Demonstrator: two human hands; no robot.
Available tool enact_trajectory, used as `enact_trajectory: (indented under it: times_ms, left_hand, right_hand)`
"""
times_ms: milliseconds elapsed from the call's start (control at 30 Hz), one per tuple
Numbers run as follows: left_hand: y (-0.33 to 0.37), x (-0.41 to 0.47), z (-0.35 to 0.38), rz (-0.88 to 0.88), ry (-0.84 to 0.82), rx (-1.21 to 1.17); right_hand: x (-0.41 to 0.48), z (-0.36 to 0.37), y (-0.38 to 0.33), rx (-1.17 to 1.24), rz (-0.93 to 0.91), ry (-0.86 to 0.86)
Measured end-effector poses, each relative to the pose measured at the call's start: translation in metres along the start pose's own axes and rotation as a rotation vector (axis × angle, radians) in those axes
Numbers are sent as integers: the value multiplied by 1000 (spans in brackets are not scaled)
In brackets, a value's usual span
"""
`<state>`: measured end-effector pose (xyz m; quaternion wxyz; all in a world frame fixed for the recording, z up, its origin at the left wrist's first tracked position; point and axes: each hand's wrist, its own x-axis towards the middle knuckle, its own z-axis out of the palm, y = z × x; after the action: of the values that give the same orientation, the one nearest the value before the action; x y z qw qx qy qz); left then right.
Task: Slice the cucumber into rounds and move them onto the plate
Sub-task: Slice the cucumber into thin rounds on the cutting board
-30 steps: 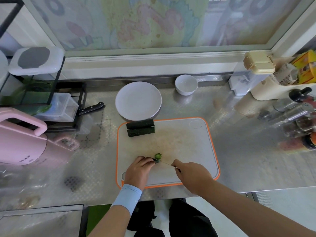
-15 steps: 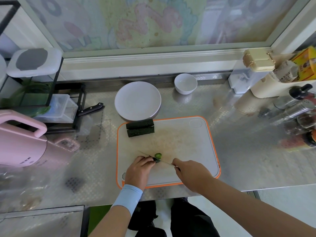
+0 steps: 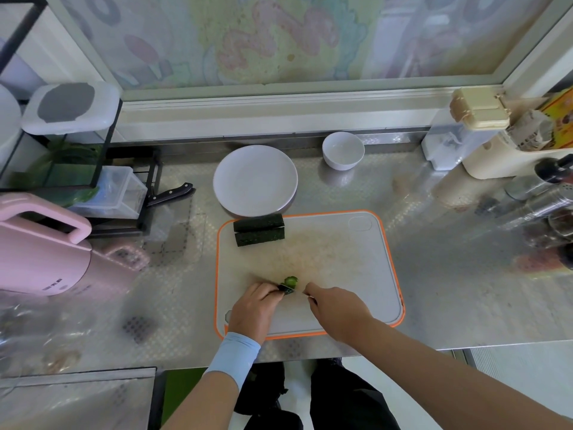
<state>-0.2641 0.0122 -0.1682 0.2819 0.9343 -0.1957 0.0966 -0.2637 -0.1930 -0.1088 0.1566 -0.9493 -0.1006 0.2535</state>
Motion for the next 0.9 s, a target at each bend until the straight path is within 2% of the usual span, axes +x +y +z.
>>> enact_trajectory:
  times_ms: [400, 900]
  left_hand:
    - [-2, -1, 6, 33, 63, 30]
    - [-1, 0, 3, -6, 54, 5]
  right_hand:
    - [-30, -11, 14, -64, 1, 9]
    - [-7, -7, 8, -19, 10, -38]
